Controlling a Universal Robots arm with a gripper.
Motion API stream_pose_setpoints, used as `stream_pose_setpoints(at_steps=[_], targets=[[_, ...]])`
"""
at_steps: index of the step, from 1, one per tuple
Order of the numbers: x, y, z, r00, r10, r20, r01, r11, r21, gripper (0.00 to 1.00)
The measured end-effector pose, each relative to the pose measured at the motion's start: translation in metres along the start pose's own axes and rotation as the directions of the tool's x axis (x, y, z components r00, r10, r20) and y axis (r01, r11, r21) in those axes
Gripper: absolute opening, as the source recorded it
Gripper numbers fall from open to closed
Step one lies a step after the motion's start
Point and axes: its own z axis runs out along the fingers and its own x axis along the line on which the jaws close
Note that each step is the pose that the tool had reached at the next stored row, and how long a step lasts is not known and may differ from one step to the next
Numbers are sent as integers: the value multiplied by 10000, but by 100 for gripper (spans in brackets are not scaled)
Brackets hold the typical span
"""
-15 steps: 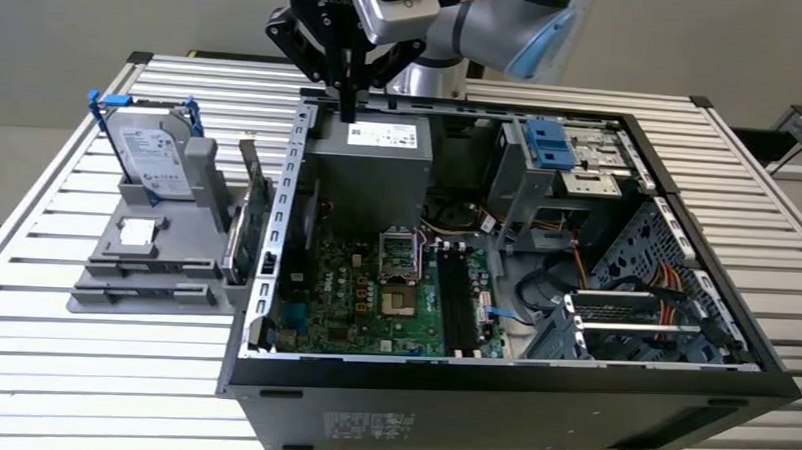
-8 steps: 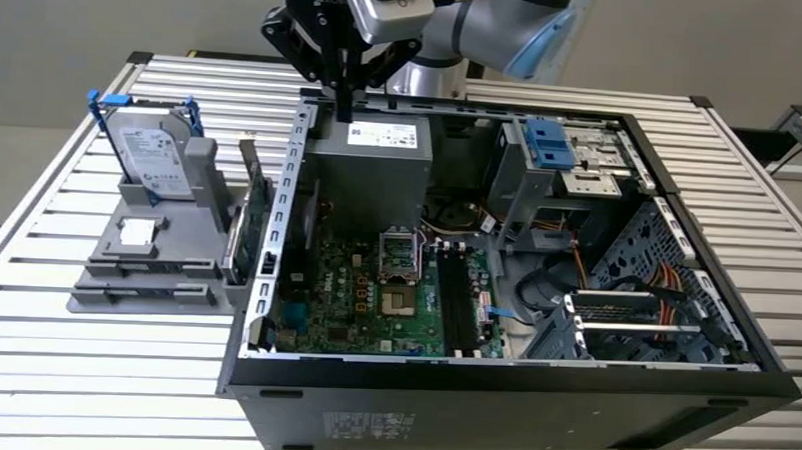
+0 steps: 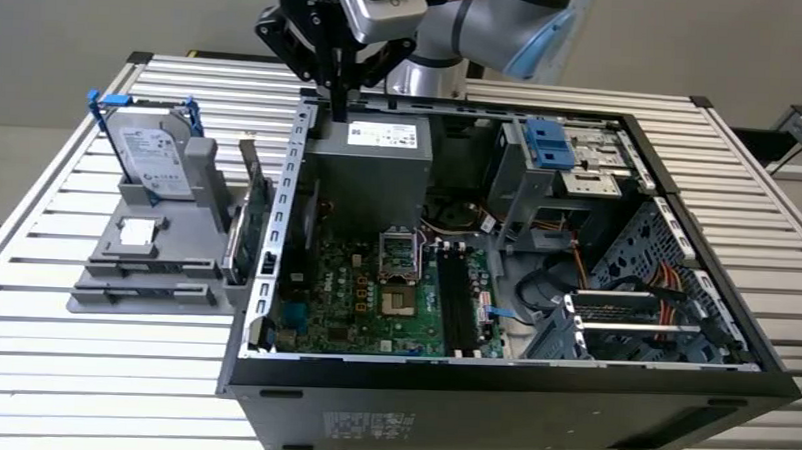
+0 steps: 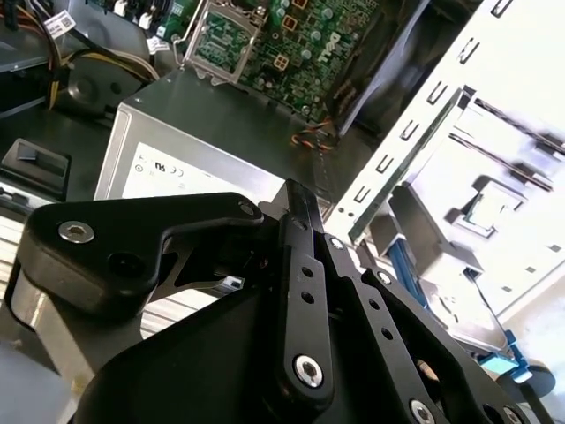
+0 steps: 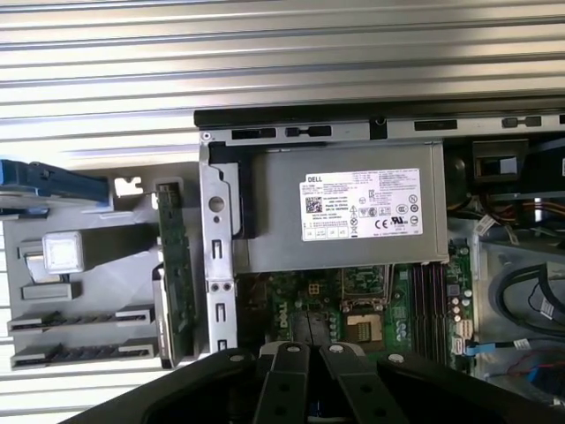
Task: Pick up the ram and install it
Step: 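Reach for the ram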
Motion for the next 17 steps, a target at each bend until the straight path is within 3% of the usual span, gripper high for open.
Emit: stream_pose_setpoints(at_steps=[17], targets=[[114,-8,-2,10000,0,0,0,10000,0,0]])
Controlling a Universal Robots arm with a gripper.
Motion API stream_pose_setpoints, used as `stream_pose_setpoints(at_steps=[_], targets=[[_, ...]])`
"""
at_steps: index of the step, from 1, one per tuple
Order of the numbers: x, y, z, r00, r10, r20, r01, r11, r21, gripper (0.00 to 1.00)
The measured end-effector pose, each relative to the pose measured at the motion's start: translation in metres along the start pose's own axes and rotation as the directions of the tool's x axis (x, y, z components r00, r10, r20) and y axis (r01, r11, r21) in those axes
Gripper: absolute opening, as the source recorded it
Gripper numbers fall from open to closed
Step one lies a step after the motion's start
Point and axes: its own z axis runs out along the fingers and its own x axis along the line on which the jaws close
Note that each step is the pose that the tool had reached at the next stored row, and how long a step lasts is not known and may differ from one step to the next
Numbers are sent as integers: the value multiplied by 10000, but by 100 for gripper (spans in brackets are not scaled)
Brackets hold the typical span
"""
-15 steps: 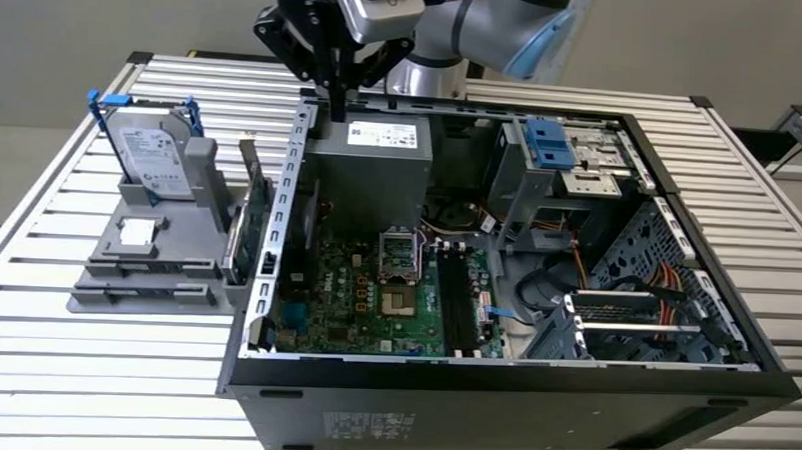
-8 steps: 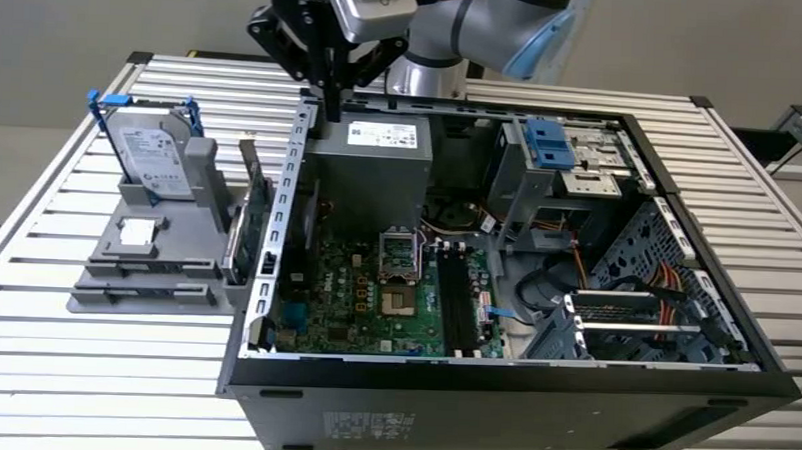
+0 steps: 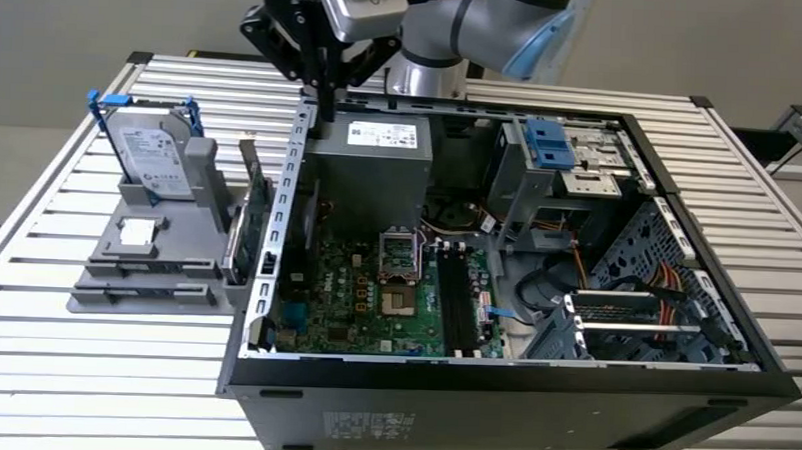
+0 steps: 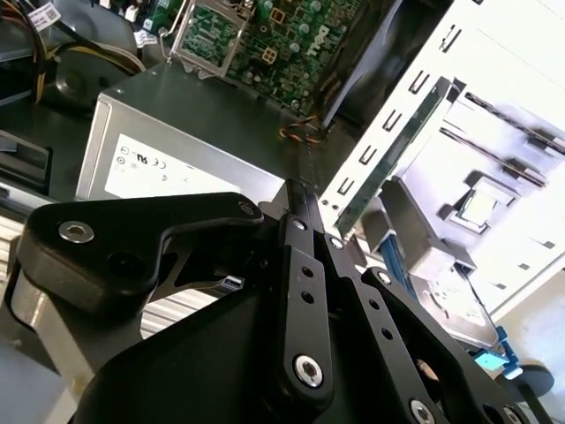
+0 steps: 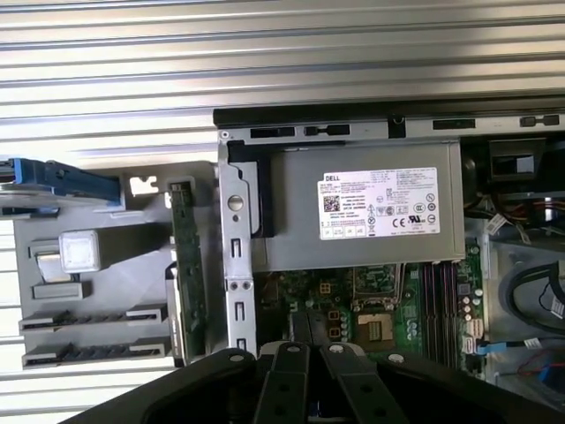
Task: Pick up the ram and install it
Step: 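Reach for the ram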
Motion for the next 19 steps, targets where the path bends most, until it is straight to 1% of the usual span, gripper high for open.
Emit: stream_pose_setpoints(at_steps=[19], targets=[[121,-8,-3,10000,0,0,0,10000,0,0]])
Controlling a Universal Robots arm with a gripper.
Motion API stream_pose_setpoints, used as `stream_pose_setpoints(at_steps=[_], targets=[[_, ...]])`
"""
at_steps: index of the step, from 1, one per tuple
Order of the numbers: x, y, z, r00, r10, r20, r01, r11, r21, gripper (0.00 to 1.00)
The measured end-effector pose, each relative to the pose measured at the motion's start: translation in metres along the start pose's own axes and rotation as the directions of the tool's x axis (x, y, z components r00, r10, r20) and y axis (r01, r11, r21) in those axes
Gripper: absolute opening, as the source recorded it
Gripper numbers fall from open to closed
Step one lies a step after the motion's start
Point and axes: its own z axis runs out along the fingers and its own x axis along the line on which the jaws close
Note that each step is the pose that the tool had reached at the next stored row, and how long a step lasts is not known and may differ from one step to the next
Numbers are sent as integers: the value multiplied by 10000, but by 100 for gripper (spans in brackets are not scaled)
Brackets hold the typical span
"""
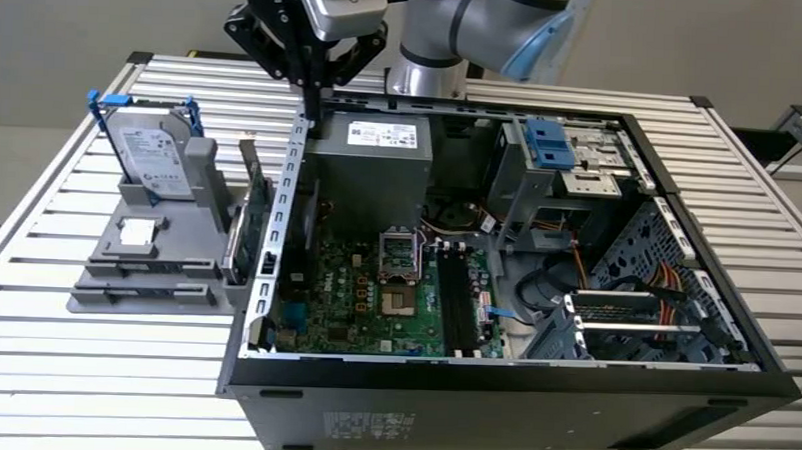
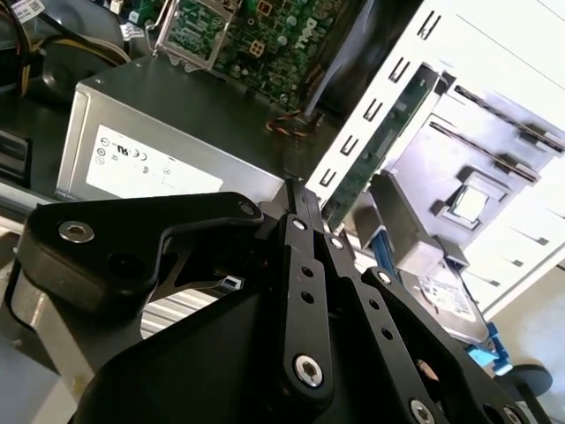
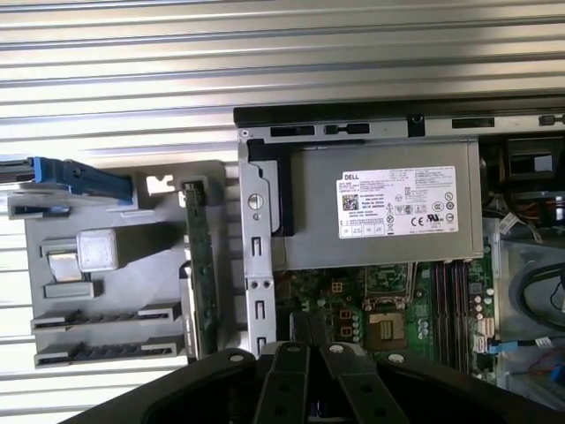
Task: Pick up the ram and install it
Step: 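Reach for the ram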
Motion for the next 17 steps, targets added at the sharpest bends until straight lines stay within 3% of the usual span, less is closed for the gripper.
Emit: stream_pose_setpoints(at_steps=[17], targets=[[104,-7,-3,10000,0,0,0,10000,0,0]])
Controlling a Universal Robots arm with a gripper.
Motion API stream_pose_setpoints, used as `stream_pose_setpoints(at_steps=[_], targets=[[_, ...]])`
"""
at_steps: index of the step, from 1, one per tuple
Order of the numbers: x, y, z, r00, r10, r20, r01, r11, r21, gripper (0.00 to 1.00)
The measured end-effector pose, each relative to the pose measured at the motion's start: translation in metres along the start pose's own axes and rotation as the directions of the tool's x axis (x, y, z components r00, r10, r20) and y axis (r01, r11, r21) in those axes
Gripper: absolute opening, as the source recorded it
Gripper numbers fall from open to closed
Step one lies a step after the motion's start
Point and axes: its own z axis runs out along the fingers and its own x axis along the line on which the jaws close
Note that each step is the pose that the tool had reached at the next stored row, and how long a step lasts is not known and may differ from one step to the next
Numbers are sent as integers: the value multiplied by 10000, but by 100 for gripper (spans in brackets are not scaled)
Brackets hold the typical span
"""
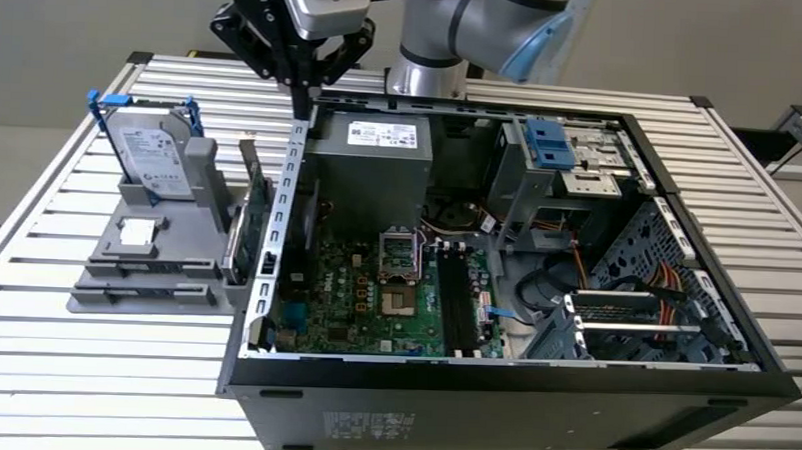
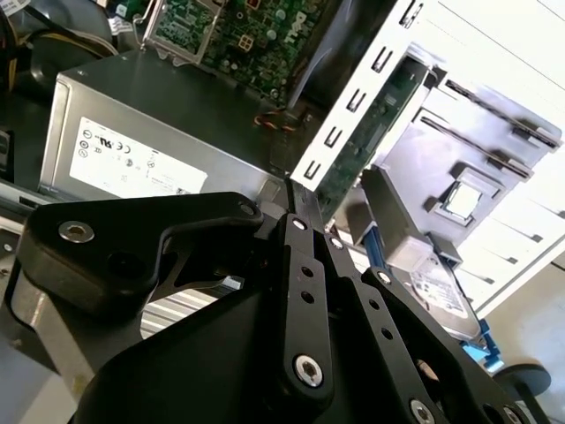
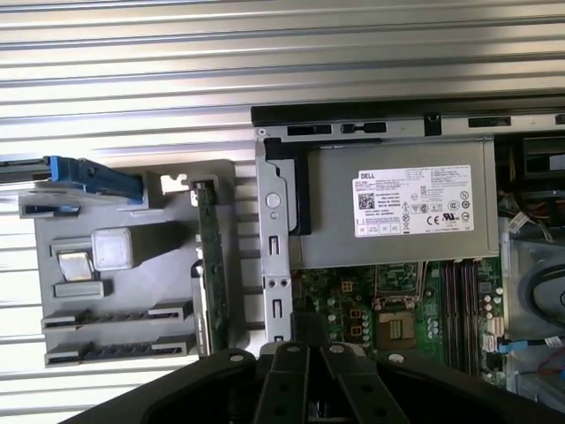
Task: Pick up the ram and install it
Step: 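Reach for the ram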
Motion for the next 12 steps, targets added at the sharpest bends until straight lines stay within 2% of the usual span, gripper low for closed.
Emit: stream_pose_setpoints(at_steps=[12], targets=[[81,-6,-2,10000,0,0,0,10000,0,0]])
